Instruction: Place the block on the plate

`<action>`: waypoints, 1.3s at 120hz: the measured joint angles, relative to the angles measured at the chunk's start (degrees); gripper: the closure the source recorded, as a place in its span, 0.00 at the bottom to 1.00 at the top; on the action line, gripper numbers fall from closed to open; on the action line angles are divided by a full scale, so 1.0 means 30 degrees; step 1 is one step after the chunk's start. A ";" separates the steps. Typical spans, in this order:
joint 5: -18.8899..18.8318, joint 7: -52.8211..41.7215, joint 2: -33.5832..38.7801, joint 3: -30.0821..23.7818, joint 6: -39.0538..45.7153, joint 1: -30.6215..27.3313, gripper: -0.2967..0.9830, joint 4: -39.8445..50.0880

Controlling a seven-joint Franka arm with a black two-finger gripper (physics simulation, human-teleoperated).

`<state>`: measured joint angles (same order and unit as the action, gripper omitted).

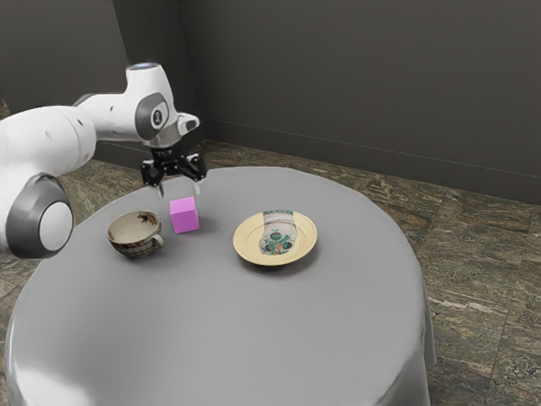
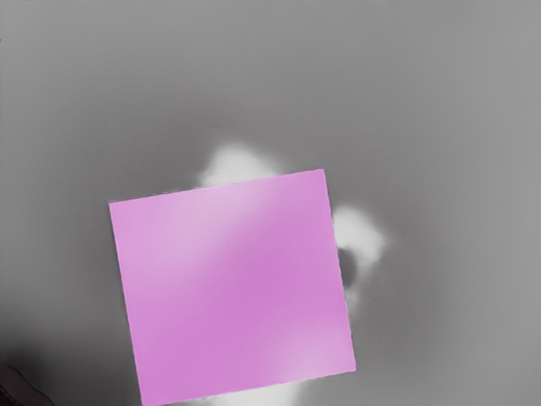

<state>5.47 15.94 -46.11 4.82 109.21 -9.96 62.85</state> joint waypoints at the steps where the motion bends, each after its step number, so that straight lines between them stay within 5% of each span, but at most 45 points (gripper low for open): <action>1: 0.0007 0.0035 -0.0075 -0.0005 0.0008 -0.0029 0.23 -0.0067; 156: 0.0756 0.2187 -0.3275 0.0000 0.0749 -0.0341 0.23 -0.2084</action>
<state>7.73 22.50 -55.94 4.82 111.45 -10.99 56.60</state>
